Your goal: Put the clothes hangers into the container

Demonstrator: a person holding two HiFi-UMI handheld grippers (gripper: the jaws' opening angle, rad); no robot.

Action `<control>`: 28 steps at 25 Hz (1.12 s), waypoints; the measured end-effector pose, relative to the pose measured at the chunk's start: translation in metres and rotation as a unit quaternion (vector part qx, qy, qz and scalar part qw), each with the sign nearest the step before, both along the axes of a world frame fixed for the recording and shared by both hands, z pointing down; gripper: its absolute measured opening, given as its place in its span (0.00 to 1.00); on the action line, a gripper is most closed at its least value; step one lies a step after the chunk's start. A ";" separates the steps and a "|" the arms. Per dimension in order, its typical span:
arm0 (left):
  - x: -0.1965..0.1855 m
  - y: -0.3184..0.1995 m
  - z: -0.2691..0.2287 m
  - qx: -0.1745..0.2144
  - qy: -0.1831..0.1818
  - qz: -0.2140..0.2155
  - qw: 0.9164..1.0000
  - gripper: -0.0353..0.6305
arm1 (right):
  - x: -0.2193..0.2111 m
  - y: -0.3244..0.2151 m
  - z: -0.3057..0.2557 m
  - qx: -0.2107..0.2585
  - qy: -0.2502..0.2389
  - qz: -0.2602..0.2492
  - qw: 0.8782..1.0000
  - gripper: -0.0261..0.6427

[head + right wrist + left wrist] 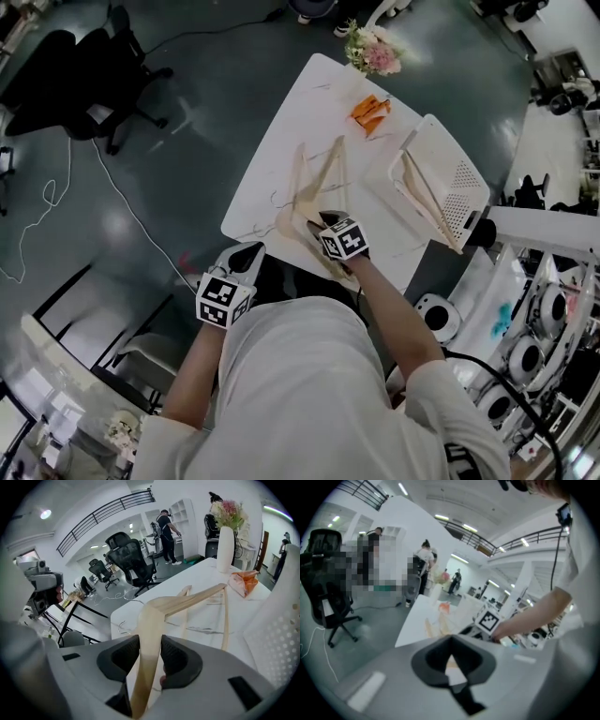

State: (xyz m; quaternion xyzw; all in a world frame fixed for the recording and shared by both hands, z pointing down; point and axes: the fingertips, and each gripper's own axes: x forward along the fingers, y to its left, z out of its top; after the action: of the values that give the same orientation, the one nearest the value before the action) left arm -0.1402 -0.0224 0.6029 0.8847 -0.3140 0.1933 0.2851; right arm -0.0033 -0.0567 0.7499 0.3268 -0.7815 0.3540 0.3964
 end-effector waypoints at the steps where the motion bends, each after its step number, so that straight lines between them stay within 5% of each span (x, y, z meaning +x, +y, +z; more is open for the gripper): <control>1: 0.003 0.000 -0.002 0.002 0.001 0.000 1.000 0.06 | 0.000 0.001 -0.005 0.002 -0.005 -0.005 1.000 0.24; 28: 0.084 -0.005 -0.029 0.037 0.000 0.026 0.999 0.06 | 0.043 0.019 -0.178 0.016 -0.110 -0.068 0.991 0.24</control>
State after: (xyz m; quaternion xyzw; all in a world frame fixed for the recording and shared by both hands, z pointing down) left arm -0.0564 -0.0271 0.5735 0.9024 -0.2984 0.1890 0.2469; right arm 0.0397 -0.0382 0.5716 0.2386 -0.8464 0.3476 0.3254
